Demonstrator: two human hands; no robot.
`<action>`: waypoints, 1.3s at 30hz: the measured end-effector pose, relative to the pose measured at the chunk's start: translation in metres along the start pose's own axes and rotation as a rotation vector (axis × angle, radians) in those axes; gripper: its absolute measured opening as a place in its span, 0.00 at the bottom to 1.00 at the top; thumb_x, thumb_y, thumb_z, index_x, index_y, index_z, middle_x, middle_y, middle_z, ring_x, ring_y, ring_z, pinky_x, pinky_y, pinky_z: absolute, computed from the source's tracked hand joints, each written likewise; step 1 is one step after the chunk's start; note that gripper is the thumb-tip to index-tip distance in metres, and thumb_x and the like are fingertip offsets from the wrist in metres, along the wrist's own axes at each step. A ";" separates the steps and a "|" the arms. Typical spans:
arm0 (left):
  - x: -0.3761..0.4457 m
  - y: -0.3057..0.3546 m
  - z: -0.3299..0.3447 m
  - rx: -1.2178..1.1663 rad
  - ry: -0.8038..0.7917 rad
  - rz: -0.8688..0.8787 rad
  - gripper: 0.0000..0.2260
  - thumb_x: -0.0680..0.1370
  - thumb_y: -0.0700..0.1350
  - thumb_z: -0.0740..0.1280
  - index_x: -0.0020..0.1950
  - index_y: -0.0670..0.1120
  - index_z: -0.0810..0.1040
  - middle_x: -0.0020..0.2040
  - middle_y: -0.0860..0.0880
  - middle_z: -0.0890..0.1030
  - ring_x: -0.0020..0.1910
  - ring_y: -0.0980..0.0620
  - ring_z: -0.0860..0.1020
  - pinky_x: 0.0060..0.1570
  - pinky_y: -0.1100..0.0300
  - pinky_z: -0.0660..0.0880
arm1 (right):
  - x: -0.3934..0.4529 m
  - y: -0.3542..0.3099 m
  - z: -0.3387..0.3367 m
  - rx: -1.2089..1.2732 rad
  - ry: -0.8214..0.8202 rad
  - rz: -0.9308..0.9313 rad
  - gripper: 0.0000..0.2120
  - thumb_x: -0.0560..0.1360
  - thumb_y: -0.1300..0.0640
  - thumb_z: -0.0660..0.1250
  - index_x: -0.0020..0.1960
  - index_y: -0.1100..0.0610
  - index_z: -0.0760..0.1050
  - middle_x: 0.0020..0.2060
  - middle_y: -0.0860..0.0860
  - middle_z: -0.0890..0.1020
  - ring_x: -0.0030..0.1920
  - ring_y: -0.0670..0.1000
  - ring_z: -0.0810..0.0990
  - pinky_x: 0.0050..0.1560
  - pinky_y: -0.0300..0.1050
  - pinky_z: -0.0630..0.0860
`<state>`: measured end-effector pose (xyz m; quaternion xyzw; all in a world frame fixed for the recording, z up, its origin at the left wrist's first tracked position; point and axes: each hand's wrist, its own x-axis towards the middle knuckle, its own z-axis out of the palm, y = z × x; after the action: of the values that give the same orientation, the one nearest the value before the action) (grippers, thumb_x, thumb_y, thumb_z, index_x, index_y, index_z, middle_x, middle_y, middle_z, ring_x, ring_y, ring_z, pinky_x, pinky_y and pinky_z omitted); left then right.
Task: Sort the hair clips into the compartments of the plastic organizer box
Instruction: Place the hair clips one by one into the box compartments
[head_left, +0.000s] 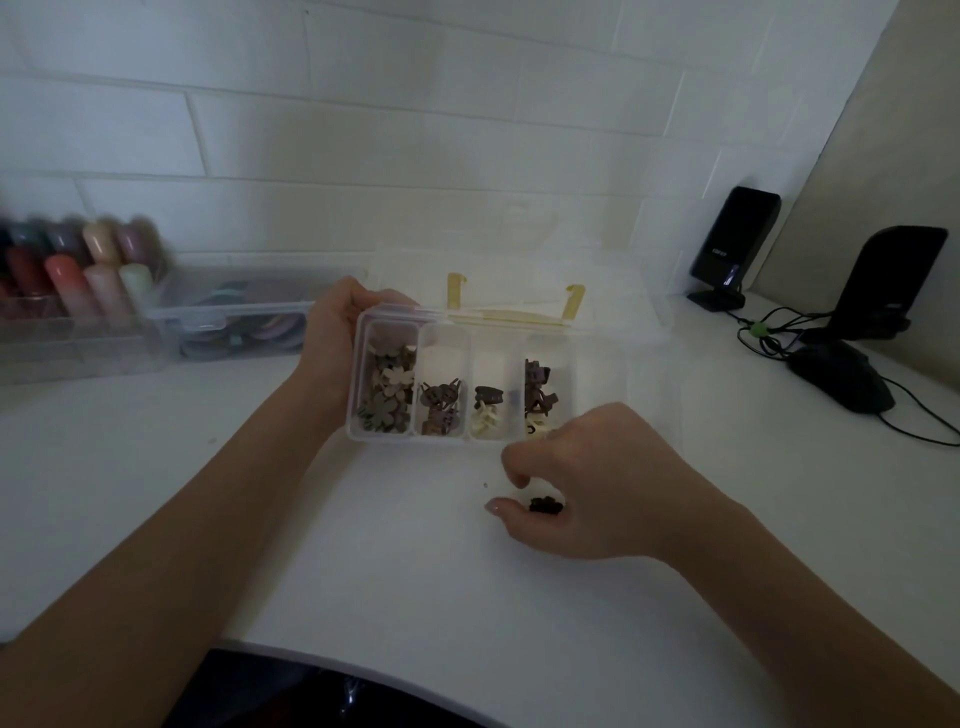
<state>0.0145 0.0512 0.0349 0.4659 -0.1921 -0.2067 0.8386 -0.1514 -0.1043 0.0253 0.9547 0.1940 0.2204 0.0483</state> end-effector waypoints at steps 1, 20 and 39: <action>0.000 0.000 0.000 -0.001 0.000 0.002 0.11 0.62 0.47 0.57 0.23 0.45 0.75 0.23 0.51 0.72 0.24 0.53 0.70 0.30 0.66 0.69 | 0.001 -0.001 0.000 -0.023 -0.024 -0.003 0.18 0.70 0.42 0.58 0.29 0.53 0.71 0.16 0.48 0.68 0.18 0.50 0.62 0.22 0.36 0.61; 0.002 0.000 -0.001 -0.031 0.062 0.013 0.11 0.61 0.47 0.57 0.23 0.45 0.75 0.24 0.50 0.73 0.26 0.53 0.72 0.32 0.65 0.70 | 0.002 -0.008 -0.020 0.142 -0.286 0.094 0.18 0.68 0.55 0.62 0.57 0.43 0.71 0.37 0.42 0.75 0.37 0.43 0.69 0.39 0.41 0.71; 0.006 -0.002 -0.003 -0.015 0.056 0.028 0.10 0.61 0.47 0.58 0.26 0.44 0.74 0.24 0.50 0.72 0.26 0.53 0.70 0.31 0.65 0.69 | 0.010 -0.009 0.002 0.739 0.341 0.380 0.08 0.67 0.58 0.76 0.46 0.52 0.80 0.40 0.43 0.80 0.36 0.46 0.77 0.34 0.30 0.70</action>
<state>0.0204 0.0493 0.0328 0.4624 -0.1735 -0.1830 0.8501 -0.1454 -0.0921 0.0259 0.8767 0.0861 0.2954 -0.3699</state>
